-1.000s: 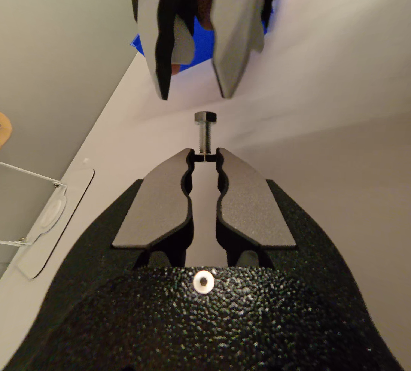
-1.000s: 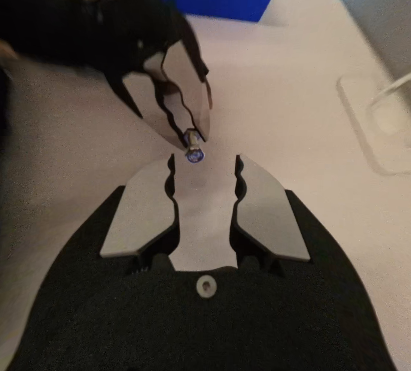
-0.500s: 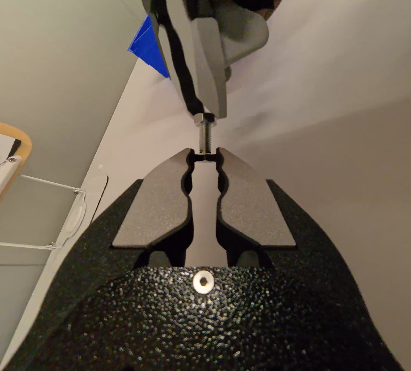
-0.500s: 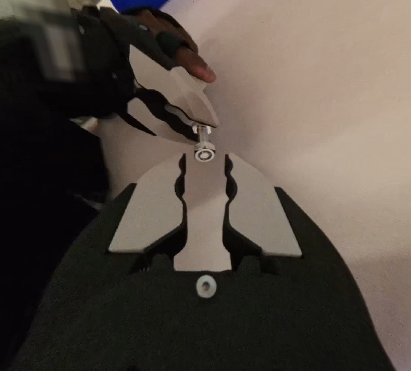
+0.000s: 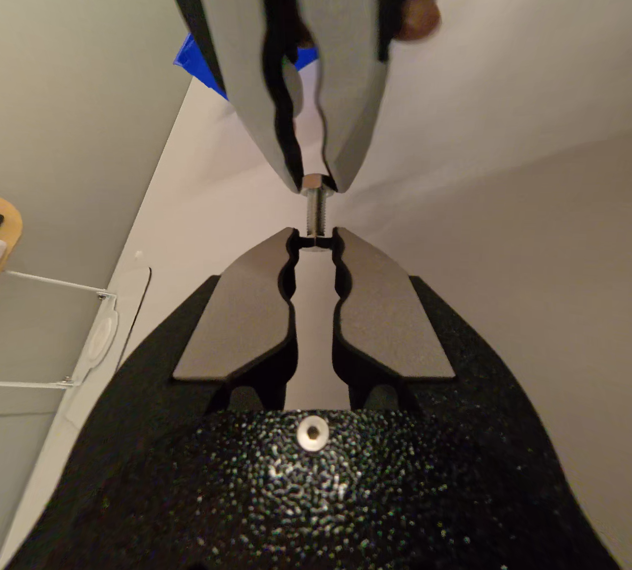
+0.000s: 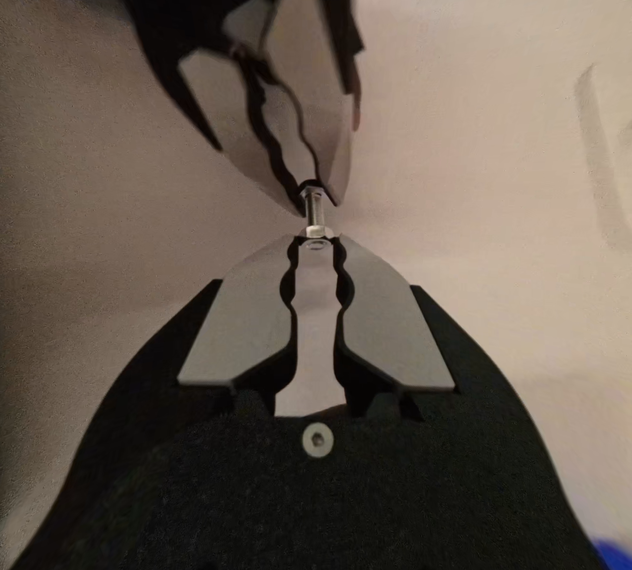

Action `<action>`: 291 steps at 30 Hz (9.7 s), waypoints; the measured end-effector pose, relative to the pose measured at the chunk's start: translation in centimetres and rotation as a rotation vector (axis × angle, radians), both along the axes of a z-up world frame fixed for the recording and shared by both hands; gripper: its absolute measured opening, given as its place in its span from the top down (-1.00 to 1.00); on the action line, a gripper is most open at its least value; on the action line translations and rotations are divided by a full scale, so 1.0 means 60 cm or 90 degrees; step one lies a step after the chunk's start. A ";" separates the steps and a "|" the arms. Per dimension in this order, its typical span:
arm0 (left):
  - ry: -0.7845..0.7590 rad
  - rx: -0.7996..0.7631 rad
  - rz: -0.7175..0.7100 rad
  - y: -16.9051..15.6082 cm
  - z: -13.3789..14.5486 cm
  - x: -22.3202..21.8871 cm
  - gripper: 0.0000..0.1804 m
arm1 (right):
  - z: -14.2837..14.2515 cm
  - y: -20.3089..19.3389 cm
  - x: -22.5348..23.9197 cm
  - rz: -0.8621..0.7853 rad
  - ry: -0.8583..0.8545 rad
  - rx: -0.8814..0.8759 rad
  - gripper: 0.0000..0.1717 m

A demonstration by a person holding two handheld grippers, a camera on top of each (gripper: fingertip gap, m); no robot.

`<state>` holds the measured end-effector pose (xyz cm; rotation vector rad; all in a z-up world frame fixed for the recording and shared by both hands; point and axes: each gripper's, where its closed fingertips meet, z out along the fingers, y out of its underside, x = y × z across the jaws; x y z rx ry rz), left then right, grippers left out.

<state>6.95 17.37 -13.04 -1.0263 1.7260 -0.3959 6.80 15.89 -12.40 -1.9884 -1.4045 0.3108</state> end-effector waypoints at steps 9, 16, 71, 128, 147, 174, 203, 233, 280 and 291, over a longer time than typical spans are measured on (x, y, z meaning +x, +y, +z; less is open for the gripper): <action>-0.031 -0.050 -0.003 0.004 0.013 -0.003 0.81 | 0.022 0.020 0.017 -0.016 0.087 -0.008 0.51; -0.015 -0.087 -0.026 -0.010 0.000 0.003 0.81 | 0.000 0.004 0.004 0.115 -0.105 0.205 0.78; -0.041 -0.174 -0.035 -0.013 0.008 0.004 0.81 | 0.034 -0.014 0.014 0.013 0.134 0.040 0.34; -0.048 -0.089 -0.081 -0.038 0.016 0.010 0.81 | 0.027 -0.040 0.009 -0.177 0.455 -0.461 0.67; -0.072 -0.224 -0.141 -0.059 0.025 0.004 0.81 | 0.016 -0.051 -0.002 -0.019 0.190 -0.176 0.79; -0.061 -0.186 -0.191 -0.090 0.024 0.012 0.81 | 0.047 -0.062 -0.006 -0.106 0.463 -0.495 0.95; -0.260 -0.509 -0.256 -0.066 0.119 -0.017 0.81 | 0.106 -0.031 -0.014 -0.051 0.560 -0.274 0.62; -0.324 -0.654 -0.274 -0.045 0.143 -0.026 0.81 | 0.120 -0.019 -0.010 0.045 0.226 0.385 0.52; -0.397 -0.698 -0.235 -0.131 0.158 -0.006 0.81 | 0.135 -0.110 0.006 0.043 0.164 0.433 0.77; -0.427 -0.591 -0.188 -0.182 0.169 -0.018 0.81 | 0.178 -0.182 0.029 0.006 0.587 -0.069 0.43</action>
